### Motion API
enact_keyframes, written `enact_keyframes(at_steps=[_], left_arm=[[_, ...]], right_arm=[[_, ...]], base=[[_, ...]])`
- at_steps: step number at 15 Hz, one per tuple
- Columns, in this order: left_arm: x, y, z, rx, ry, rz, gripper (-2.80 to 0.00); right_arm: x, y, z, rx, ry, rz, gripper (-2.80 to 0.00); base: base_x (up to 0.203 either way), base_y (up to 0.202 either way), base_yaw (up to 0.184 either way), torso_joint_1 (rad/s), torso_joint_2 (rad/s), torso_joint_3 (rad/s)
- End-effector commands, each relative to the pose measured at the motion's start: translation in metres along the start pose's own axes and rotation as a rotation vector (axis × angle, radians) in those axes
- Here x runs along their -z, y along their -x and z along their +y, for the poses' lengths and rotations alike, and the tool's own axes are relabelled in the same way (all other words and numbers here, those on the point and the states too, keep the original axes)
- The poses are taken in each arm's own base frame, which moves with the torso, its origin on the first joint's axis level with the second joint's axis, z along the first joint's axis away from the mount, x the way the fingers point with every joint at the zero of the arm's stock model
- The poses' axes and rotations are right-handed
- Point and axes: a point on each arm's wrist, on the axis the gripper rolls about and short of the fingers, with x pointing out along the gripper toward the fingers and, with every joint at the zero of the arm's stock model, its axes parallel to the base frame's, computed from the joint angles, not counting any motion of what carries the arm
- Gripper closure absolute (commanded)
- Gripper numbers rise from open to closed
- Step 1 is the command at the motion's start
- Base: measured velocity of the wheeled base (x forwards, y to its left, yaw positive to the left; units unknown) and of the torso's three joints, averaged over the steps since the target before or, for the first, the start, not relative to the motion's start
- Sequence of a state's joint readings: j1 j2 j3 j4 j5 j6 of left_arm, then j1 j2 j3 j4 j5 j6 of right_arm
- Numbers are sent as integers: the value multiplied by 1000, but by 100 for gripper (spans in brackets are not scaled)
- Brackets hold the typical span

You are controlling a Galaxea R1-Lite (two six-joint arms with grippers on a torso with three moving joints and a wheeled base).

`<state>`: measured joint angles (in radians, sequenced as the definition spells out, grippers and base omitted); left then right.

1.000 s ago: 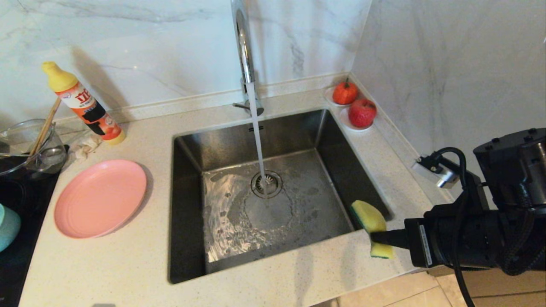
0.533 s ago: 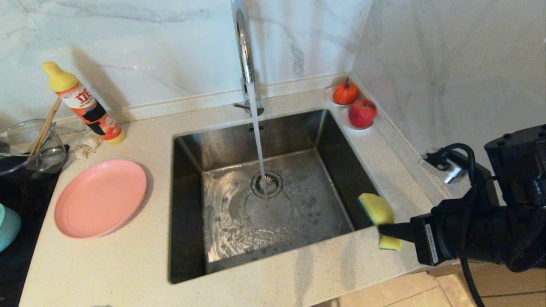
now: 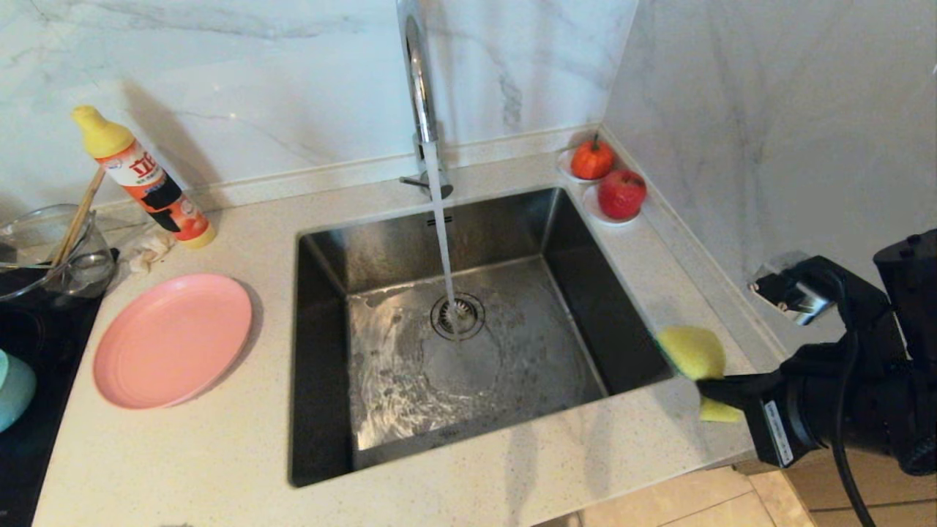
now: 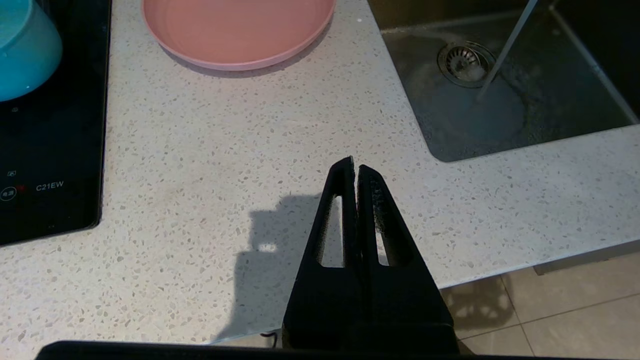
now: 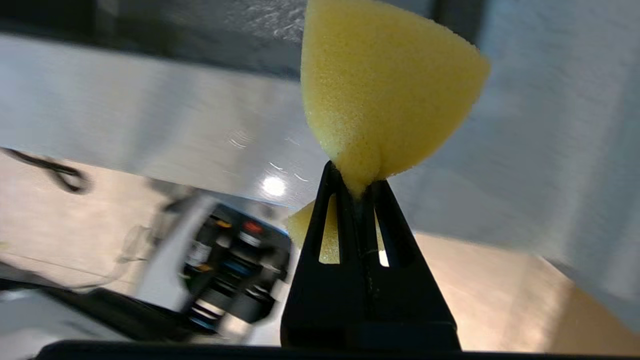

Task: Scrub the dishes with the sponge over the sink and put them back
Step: Put down the sponge

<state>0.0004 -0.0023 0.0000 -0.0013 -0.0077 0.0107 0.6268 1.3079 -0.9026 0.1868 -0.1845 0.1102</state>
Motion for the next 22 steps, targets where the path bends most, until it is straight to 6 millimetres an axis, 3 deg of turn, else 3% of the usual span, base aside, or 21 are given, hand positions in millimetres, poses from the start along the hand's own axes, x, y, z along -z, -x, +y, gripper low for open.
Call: enact_keyframes(at_steps=[1,5,8,13,17,22], left_arm=[[0,0,0,0,0,-1,0],[0,0,0,-1,0,1,0],[0,0,0,0,0,1,0],[0,0,0,0,0,1,0],[0,0,0,-1,0,1,0],[0,0,0,-1,0,1,0]], right_arm=[[5,-4,-2,57,12,32,0],[17,-13,-12,195,23,85,0],[34,-19,-14,205,44,147,0],[41,-28,-15,213,41,191,0],[57,-31,-16,218,62,249,0],[56,-32,-27,252,19,227,0]], base=[[0,0,0,0,0,0],[0,0,0,0,0,0],[0,0,0,0,0,0],[0,0,0,0,0,0],[0,0,0,0,0,0],[0,0,0,0,0,0]])
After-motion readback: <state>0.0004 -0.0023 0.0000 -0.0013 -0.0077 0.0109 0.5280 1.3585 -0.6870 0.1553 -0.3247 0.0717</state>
